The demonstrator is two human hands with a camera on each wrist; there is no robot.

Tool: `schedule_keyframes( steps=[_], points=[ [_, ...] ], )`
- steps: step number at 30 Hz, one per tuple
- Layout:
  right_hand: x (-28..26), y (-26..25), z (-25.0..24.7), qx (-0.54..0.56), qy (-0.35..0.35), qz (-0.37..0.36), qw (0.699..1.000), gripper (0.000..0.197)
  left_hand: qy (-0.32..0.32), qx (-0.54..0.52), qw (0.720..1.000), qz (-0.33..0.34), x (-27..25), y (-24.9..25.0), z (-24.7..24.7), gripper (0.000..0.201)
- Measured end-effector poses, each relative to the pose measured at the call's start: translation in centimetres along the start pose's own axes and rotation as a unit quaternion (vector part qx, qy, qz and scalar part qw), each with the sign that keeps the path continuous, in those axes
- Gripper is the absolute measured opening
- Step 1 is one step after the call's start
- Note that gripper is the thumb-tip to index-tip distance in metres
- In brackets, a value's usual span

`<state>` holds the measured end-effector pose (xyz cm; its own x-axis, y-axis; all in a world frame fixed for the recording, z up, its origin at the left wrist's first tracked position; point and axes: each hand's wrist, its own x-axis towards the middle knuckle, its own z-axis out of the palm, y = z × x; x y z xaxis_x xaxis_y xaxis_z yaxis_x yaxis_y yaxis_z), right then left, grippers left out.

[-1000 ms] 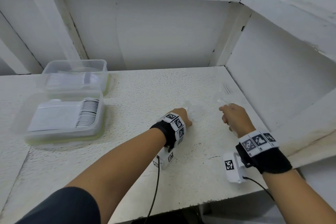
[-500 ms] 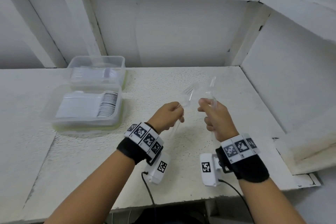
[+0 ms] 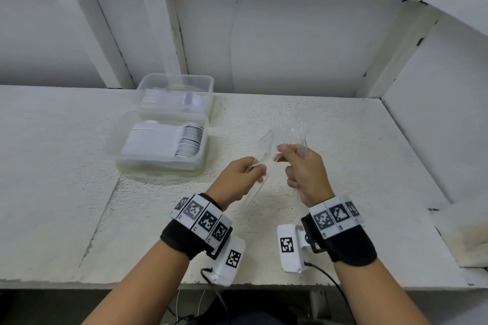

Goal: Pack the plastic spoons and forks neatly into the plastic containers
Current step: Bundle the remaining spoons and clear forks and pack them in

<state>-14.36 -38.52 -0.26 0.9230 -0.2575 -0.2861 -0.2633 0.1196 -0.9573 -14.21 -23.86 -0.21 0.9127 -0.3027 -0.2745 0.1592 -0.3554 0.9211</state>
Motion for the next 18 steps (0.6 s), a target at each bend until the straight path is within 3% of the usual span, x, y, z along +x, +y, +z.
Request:
schedule_keyframes(
  steps=[5,8,13,18],
  points=[
    [-0.4,-0.1,-0.6,-0.005,0.043,-0.028,0.999,0.014,0.049,0.010,0.999,-0.017,-0.2,-0.2,-0.4,0.048],
    [-0.9,-0.4,-0.4,0.021,0.011,-0.052,0.998,0.003,0.077,-0.006,0.996,-0.033,0.0,-0.5,-0.3,0.037],
    [-1.4,0.3,1.3,-0.015,-0.018,-0.073,0.997,0.037,0.092,0.030,0.995,0.018,0.3,-0.8,0.3,0.018],
    [-1.0,1.3,1.6,-0.050,0.019,-0.047,0.997,0.011,0.069,-0.031,0.997,0.029,0.3,-0.8,0.7,0.021]
  ],
)
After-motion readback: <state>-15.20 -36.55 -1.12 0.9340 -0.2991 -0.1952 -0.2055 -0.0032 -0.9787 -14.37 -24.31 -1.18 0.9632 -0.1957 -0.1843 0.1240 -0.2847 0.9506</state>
